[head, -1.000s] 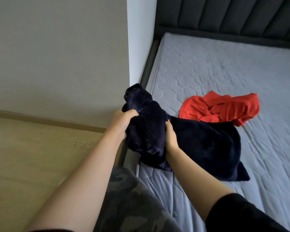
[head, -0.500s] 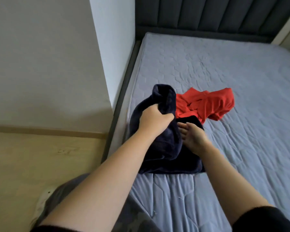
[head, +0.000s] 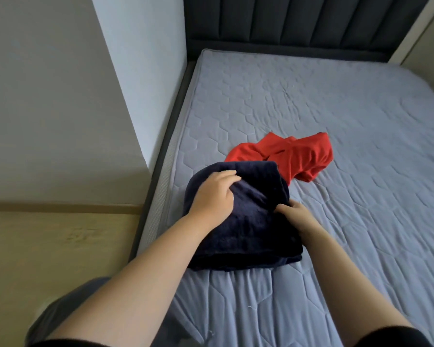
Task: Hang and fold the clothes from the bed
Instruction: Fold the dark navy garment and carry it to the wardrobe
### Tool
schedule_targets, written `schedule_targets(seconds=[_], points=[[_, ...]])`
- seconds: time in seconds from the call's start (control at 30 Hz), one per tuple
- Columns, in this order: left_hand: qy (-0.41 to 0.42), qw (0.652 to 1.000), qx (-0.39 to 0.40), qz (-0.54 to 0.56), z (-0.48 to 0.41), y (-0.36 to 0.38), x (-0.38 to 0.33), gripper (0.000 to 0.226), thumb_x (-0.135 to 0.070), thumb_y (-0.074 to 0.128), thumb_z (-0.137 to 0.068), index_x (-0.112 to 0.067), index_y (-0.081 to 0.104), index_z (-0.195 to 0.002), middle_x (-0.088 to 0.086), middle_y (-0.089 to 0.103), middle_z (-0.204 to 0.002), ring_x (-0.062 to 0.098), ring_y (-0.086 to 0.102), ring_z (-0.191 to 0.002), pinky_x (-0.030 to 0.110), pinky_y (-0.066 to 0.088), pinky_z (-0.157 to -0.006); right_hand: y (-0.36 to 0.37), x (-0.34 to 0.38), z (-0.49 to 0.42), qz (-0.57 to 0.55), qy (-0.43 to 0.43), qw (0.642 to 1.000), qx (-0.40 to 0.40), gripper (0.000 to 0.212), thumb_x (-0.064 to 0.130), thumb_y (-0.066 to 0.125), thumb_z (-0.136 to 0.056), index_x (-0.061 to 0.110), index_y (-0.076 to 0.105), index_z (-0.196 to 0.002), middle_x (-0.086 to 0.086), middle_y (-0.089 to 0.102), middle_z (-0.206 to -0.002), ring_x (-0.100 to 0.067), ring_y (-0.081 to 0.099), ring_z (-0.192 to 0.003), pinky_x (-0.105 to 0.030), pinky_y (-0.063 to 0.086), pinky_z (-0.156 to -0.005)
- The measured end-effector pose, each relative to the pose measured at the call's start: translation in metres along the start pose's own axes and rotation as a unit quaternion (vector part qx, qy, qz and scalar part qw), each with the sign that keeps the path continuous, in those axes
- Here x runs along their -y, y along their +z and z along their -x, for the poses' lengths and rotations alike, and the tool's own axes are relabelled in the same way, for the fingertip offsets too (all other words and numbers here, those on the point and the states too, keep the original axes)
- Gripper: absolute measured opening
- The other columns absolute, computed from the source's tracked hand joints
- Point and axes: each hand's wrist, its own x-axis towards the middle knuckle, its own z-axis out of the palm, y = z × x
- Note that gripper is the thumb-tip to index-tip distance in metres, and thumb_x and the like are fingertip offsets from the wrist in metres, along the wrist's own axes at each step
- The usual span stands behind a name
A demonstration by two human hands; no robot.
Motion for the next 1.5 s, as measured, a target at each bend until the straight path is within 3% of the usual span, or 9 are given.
schedule_targets(seconds=[0.17,0.37,0.47,0.63,0.87,0.97,1.1,1.3,1.5], points=[[0.012,0.959,0.126,-0.254,0.011,0.03,0.029,0.069,-0.054,0.023,-0.094,-0.023,0.002,-0.153,-0.002,-0.007,-0.16,0.024,-0.009,-0.147,0.058,0.007,-0.114,-0.009,-0.007,-0.017,0.027,0.049,0.996,-0.066,0.016,-0.005,0.044,-0.07,0.004,0.053,-0.08,-0.007,0.047,-0.049,-0.019,0.043,-0.039,-0.02,0.033,-0.041],[-0.008,0.934,0.158,-0.32,0.009,0.063,0.024,0.076,-0.061,0.025,-0.093,-0.021,0.0,-0.152,0.0,-0.009,-0.16,0.029,-0.015,-0.145,0.065,-0.002,-0.109,0.0,0.008,-0.053,0.05,-0.042,0.99,-0.127,0.033,0.041,0.064,-0.083,0.012,0.058,-0.098,-0.005,0.064,-0.09,-0.02,0.061,-0.082,-0.029,0.043,-0.071],[-0.02,0.929,0.16,-0.334,0.005,0.072,0.021,0.075,-0.06,0.026,-0.093,-0.02,0.003,-0.153,0.001,-0.006,-0.161,0.028,-0.013,-0.146,0.067,-0.002,-0.108,0.012,0.009,-0.071,0.151,-0.095,0.955,-0.235,0.032,0.037,0.055,-0.092,0.006,0.065,-0.089,-0.016,0.067,-0.092,-0.031,0.062,-0.092,-0.029,0.038,-0.072],[-0.023,0.936,0.148,-0.318,0.009,0.081,0.025,0.073,-0.057,0.026,-0.093,-0.021,0.004,-0.153,0.0,-0.003,-0.161,0.025,-0.011,-0.146,0.067,-0.003,-0.108,0.015,-0.004,-0.081,0.156,0.006,0.939,-0.307,0.036,0.027,0.042,-0.099,-0.003,0.063,-0.099,-0.026,0.064,-0.107,-0.041,0.058,-0.104,-0.038,0.042,-0.084],[-0.028,0.922,0.162,-0.349,0.008,0.089,0.036,0.073,-0.056,0.019,-0.094,-0.018,-0.002,-0.152,0.001,-0.009,-0.16,0.028,-0.015,-0.145,0.068,-0.004,-0.106,0.038,0.009,-0.041,0.328,-0.416,0.8,-0.283,0.034,0.012,0.044,-0.091,0.004,0.06,-0.119,-0.015,0.059,-0.125,-0.03,0.049,-0.118,-0.04,0.034,-0.103],[-0.004,0.931,0.135,-0.338,0.013,0.089,0.04,0.073,-0.056,0.022,-0.092,-0.018,0.006,-0.153,0.002,0.0,-0.161,0.027,-0.007,-0.146,0.066,-0.001,-0.108,0.048,-0.028,-0.041,0.463,-0.269,0.826,-0.174,0.043,0.022,0.036,-0.099,0.013,0.045,-0.14,-0.008,0.033,-0.153,-0.023,0.024,-0.143,-0.045,0.013,-0.117],[0.018,0.944,0.099,-0.314,0.019,0.087,0.044,0.07,-0.052,0.02,-0.09,-0.021,0.017,-0.152,0.001,0.013,-0.16,0.027,0.005,-0.147,0.063,0.008,-0.111,0.048,-0.05,-0.057,0.422,-0.207,0.862,-0.191,0.052,0.025,0.033,-0.098,0.02,0.028,-0.149,-0.003,0.017,-0.159,-0.018,0.011,-0.147,-0.042,0.005,-0.119],[0.052,0.949,0.095,-0.298,0.022,0.085,0.041,0.068,-0.055,0.025,-0.087,-0.025,0.033,-0.147,0.003,0.027,-0.156,0.03,0.017,-0.145,0.065,0.016,-0.108,0.048,-0.056,-0.065,0.317,-0.041,0.901,-0.295,0.048,0.036,0.036,-0.096,0.012,0.039,-0.138,-0.017,0.048,-0.135,-0.036,0.042,-0.122,-0.049,0.035,-0.097],[0.041,0.946,0.097,-0.306,0.02,0.087,0.045,0.07,-0.058,0.021,-0.087,-0.027,0.025,-0.15,0.003,0.021,-0.158,0.03,0.01,-0.146,0.064,0.009,-0.11,0.044,-0.055,-0.071,0.239,0.094,0.922,-0.291,0.059,0.054,0.027,-0.091,0.007,0.051,-0.12,-0.019,0.059,-0.118,-0.038,0.056,-0.106,-0.041,0.032,-0.077]])
